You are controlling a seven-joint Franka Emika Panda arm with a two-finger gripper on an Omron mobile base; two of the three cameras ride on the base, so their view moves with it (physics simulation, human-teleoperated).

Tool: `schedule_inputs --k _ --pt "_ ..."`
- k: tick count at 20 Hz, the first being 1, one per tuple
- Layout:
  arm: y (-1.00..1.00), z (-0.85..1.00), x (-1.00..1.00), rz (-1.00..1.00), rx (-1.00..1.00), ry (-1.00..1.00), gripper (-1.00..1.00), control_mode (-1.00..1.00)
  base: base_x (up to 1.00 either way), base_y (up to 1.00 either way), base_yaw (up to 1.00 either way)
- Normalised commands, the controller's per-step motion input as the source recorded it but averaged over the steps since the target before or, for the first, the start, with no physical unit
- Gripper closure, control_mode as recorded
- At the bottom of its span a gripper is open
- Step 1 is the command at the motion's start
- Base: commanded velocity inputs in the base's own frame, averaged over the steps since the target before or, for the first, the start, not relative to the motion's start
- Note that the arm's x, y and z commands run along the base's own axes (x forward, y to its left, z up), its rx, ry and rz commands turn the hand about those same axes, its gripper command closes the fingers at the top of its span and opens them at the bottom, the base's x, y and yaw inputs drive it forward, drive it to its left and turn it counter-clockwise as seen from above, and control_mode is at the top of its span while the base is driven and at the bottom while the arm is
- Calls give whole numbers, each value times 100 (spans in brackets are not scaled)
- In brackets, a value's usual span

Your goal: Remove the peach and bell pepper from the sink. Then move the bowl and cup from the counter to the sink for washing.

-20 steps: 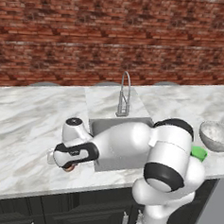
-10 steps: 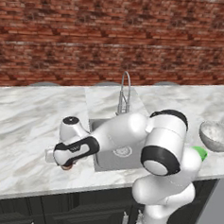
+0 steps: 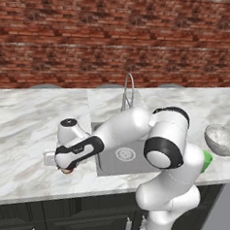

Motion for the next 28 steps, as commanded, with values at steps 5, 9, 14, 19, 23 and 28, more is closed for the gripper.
schedule_inputs --k 5,9,14,19,23,28 --pt "0 -13 1 -4 0 0 100 -100 0 0 0" --pt "0 -12 1 -4 0 0 100 -100 0 0 0" --pt "0 -11 0 -4 0 0 -100 -100 0 0 0" --pt "0 -10 0 -3 0 0 -100 -100 0 0 0" --pt "0 -3 0 -2 0 0 -100 -100 0 0 0" --pt "-2 0 -3 -1 0 0 -100 -100 0 0 0"
